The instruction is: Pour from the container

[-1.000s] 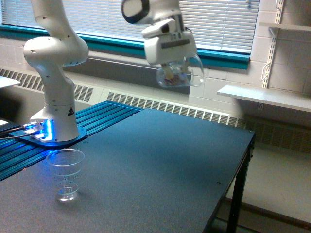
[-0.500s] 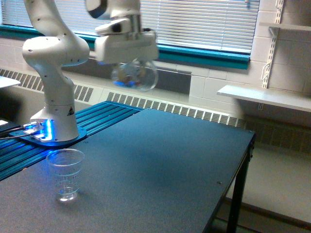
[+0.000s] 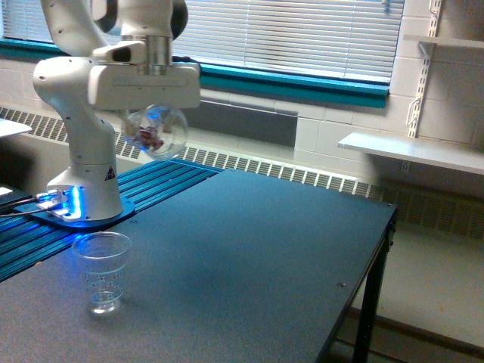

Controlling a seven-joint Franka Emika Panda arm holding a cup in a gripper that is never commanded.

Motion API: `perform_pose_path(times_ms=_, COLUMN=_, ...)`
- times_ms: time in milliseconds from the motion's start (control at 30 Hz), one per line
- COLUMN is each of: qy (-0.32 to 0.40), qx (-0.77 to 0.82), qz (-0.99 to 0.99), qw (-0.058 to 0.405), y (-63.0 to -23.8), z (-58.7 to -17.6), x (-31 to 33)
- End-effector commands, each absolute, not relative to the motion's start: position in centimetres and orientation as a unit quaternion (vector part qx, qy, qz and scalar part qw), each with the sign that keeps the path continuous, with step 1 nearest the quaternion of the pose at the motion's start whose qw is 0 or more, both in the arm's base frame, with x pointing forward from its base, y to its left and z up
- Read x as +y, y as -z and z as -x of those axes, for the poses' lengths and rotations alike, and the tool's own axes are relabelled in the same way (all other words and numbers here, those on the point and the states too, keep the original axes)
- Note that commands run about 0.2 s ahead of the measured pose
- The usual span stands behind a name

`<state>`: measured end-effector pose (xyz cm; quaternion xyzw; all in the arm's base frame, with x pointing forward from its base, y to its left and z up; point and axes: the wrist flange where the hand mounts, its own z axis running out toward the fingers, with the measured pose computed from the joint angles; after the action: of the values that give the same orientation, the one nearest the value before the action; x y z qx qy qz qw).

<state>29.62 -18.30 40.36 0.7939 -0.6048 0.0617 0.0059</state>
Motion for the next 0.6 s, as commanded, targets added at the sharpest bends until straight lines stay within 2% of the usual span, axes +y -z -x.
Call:
perform_pose_path(times_ms=33, qy=-0.048, qx=-0.62, qz=-0.783, qw=0.016, y=-39.6, z=-27.7, x=-20.5)
perform_pose_path(times_ms=600, qy=0.005, qx=-0.639, qz=-0.768, qw=0.044, y=-35.2, z=-25.7, x=-22.9)
